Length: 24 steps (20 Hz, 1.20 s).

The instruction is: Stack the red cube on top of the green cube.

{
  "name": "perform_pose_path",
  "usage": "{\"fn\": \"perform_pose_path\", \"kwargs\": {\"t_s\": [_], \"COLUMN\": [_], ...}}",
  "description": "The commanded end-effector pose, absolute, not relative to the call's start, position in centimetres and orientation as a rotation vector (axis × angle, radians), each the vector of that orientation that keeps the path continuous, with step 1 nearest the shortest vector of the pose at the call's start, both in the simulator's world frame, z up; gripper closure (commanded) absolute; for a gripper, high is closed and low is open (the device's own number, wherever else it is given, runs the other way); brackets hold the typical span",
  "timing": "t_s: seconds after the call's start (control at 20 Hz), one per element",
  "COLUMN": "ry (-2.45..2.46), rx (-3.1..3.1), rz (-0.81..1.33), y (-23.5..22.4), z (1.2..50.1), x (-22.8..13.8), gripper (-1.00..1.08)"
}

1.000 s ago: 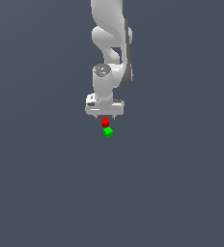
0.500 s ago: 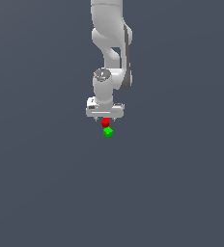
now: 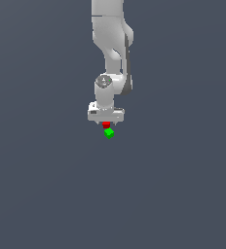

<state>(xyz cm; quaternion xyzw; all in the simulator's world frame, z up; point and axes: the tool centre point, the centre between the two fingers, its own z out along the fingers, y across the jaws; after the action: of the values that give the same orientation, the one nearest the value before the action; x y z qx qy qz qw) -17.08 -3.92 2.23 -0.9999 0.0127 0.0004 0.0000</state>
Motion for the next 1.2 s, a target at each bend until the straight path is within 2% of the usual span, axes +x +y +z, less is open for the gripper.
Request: {"fn": "perform_pose_path", "kwargs": {"t_s": [0.0,0.7,1.15], "ry": [0.040,0.040,0.040], "rx": [-3.141,-3.141,-3.141], "rz": [0.000,0.000,0.000], "y": [-3.9,-3.9,-3.9], "z": [2.1,2.5,5.7], "x": [-17.0,-17.1,-17.1], "gripper": [1.08,1.08,1.08]}}
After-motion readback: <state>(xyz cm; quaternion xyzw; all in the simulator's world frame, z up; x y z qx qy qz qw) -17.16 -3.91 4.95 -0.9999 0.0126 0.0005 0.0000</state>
